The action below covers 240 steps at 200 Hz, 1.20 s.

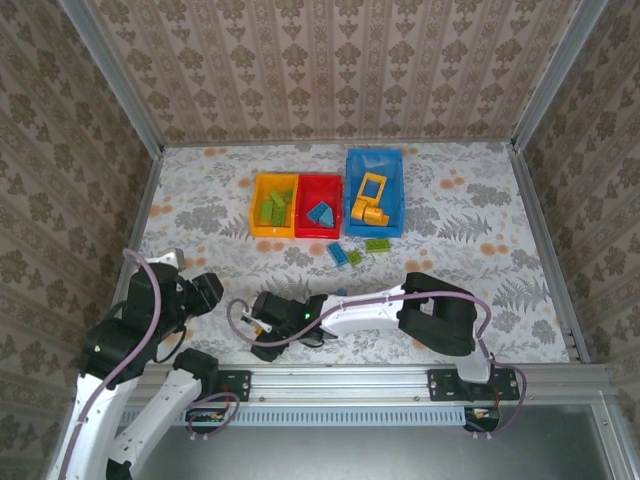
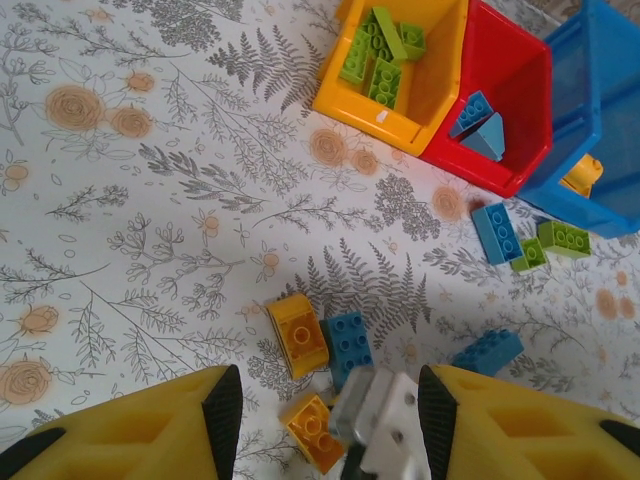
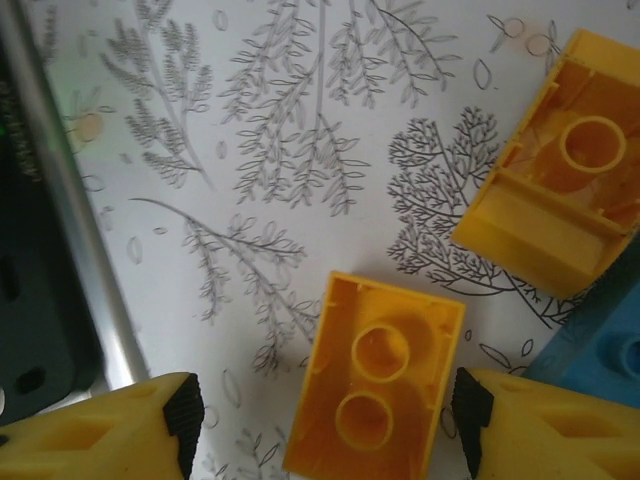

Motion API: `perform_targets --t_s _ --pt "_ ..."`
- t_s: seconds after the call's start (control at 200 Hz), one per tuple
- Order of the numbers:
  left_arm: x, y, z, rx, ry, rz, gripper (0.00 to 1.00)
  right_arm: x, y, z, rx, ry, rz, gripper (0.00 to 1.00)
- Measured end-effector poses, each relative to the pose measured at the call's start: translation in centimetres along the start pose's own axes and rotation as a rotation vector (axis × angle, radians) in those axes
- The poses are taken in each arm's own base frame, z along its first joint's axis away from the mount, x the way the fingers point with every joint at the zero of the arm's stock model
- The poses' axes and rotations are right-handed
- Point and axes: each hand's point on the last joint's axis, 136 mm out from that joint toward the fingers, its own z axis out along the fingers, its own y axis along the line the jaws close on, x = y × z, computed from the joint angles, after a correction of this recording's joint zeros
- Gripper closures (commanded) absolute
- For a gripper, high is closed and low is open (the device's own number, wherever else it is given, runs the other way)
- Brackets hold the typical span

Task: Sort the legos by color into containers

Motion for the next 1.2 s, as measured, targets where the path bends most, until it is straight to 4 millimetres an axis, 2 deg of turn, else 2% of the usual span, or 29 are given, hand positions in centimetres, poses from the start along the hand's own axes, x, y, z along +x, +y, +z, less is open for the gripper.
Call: perform_targets --t_s 0.28,0.39,0.585,0.775,0.9,1.015,1.1,1.2 --pt "0.5 0.1 -0.4 0.011 0.010 0.007 0.48 -0.6 -0.8 1.0 0.069 0.046 0.038 0.48" --pt "0.6 0.1 -0.4 0.012 0.017 0.007 0.49 -0.2 -1.3 1.7 0.098 0.072 0.046 0.55" --pt "0.8 0.1 -0.6 0.020 0.019 0.007 0.50 -0.5 -1.5 1.5 0.115 0.062 0.049 0.72" --pt "0.9 -0.1 -0.7 0.037 0.024 0.007 0.49 -0.2 -2.0 0.3 0.142 0.053 0.047 0.75" --pt "1.0 -1.3 -0.3 0.090 0.042 0.007 0.49 -1.4 -2.8 -3.3 0.158 -0.012 0.063 0.75" --pt "1.2 -3.1 1.7 0.136 0.111 0.011 0.49 -4.1 -5.2 -8.7 0.173 -0.135 0.130 0.76" --pt "1.2 -4.6 3.9 0.160 0.170 0.012 0.49 -5.6 -9.5 -13.2 0.225 -0.241 0.225 0.76" --pt "0.6 -6.6 6.4 0.194 0.212 0.018 0.49 -5.7 -15.7 -17.5 0.319 -0.329 0.345 0.75"
